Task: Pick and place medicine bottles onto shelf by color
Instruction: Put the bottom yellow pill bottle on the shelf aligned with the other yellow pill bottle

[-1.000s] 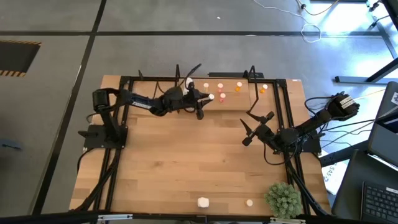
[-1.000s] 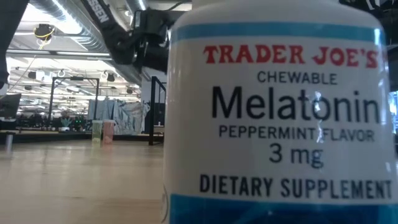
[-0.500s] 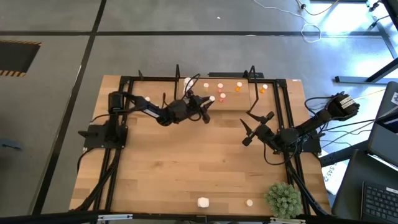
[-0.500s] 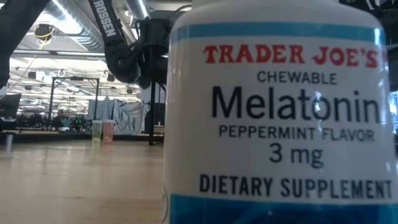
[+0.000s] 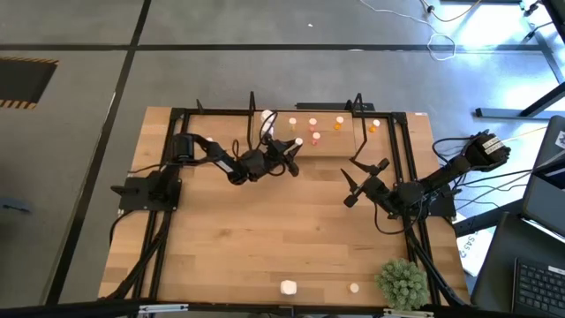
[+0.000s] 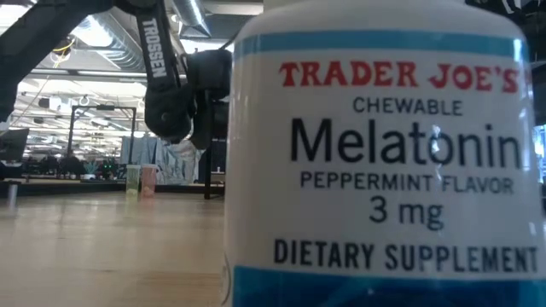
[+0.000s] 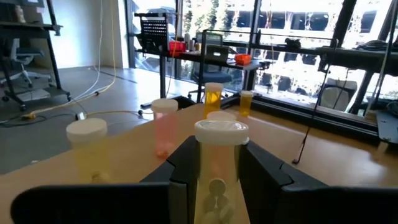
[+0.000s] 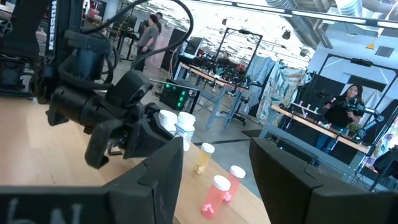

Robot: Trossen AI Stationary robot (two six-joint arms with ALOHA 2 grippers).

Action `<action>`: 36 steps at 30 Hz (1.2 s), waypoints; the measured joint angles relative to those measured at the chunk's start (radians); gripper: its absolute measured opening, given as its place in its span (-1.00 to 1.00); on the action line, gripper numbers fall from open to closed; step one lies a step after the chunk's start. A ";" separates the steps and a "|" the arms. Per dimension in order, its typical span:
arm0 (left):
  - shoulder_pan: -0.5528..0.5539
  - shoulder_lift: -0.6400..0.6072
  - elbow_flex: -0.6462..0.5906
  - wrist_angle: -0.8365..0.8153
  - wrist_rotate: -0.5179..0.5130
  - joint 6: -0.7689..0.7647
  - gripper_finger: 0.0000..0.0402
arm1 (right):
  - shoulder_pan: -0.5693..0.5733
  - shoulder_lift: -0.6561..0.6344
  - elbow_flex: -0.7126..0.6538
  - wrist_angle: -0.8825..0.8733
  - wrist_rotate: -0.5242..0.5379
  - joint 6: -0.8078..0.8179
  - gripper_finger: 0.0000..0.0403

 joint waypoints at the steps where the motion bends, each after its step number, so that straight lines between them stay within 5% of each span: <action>1: 0.000 0.002 0.000 0.002 -0.006 -0.001 -0.60 | 0.000 0.000 0.000 0.000 0.000 0.000 -0.06; 36: 0.046 0.026 0.001 -0.051 -0.007 -0.079 -0.60 | 0.000 0.000 0.000 0.000 0.000 0.000 -0.07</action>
